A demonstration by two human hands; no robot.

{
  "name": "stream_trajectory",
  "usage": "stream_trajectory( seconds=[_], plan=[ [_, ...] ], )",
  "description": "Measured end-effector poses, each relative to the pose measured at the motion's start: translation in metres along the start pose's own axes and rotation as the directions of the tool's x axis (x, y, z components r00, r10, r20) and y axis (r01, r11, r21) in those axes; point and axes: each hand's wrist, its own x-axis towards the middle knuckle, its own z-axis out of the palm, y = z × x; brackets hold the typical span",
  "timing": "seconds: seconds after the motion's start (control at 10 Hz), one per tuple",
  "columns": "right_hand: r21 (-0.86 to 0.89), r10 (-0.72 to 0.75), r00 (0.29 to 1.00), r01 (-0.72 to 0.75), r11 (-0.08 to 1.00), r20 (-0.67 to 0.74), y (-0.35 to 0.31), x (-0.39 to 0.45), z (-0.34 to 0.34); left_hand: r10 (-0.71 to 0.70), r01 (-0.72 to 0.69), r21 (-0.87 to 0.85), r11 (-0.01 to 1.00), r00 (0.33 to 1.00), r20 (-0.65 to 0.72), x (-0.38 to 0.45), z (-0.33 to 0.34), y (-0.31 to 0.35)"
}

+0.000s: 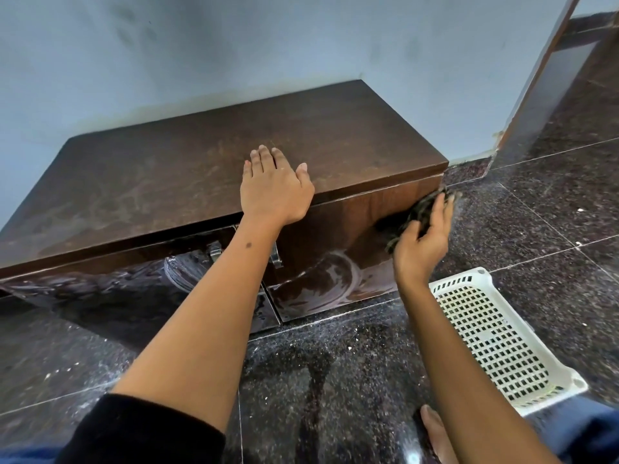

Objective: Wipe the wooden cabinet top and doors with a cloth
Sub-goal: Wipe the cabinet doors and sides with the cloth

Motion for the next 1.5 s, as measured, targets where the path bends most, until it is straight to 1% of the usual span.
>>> stream_trajectory(
  seconds=[0.1,0.2,0.3,0.4,0.5,0.6,0.7,0.8,0.9,1.0,1.1,1.2,1.3,1.4,1.5],
  plan=[
    [-0.047,-0.213,0.976,0.215,0.976,0.05,-0.006,-0.007,0.004,0.001,-0.001,-0.005,1.0,1.0,-0.002,0.001,0.0,0.0],
    [-0.026,-0.236,0.964,0.24,0.97,0.122,0.005,-0.031,0.011,0.003,-0.003,0.0,1.0,1.0,-0.002,0.001,-0.002,-0.001],
    [-0.018,0.002,0.994,0.0,1.0,0.107,0.019,-0.034,0.007,0.005,-0.005,-0.001,1.0,1.0,0.006,-0.001,-0.002,-0.001],
    [-0.02,0.072,0.994,-0.071,0.997,0.077,0.021,-0.017,0.004,0.0,0.0,0.001,1.0,1.0,0.01,0.0,-0.001,-0.001],
    [-0.032,-0.047,0.998,0.048,0.998,0.046,0.011,-0.02,0.008,0.001,-0.001,0.005,1.0,1.0,0.004,0.001,-0.001,0.0],
    [-0.008,-0.017,0.995,0.018,1.0,0.101,0.014,-0.036,0.012,0.001,-0.001,0.007,1.0,1.0,0.007,0.001,-0.001,-0.001],
    [-0.029,0.158,0.977,-0.155,0.987,0.145,0.027,-0.029,0.006,0.003,-0.003,0.004,1.0,1.0,0.014,0.001,-0.001,-0.001],
    [-0.064,0.207,0.969,-0.2,0.978,0.138,0.03,-0.016,0.001,0.001,-0.001,0.005,1.0,1.0,0.014,0.001,-0.001,-0.001],
    [-0.071,0.045,0.994,-0.038,0.997,0.101,0.02,-0.025,0.008,-0.006,0.005,0.008,1.0,1.0,0.016,0.001,-0.001,-0.001],
    [-0.029,0.024,0.986,-0.02,0.999,0.162,0.023,-0.048,0.018,-0.005,0.005,0.005,1.0,1.0,0.018,0.0,-0.004,0.0],
    [-0.042,0.253,0.942,-0.25,0.967,0.219,0.042,-0.043,0.013,0.0,-0.001,0.007,1.0,1.0,0.018,-0.001,-0.003,-0.001],
    [-0.069,0.329,0.93,-0.322,0.944,0.161,0.051,-0.024,0.007,0.002,-0.002,0.01,1.0,1.0,0.023,0.001,-0.001,0.0],
    [-0.048,0.216,0.965,-0.211,0.976,0.146,0.042,-0.028,0.013,-0.001,0.001,0.009,1.0,1.0,0.025,0.002,-0.002,0.0],
    [-0.016,0.153,0.965,-0.154,0.988,0.211,0.045,-0.049,0.02,0.001,-0.001,0.012,1.0,1.0,0.025,0.001,-0.002,-0.001],
    [-0.051,0.31,0.919,-0.307,0.95,0.244,0.062,-0.041,0.014,0.005,-0.006,0.01,1.0,0.999,0.037,0.001,-0.002,-0.001]
  ],
)
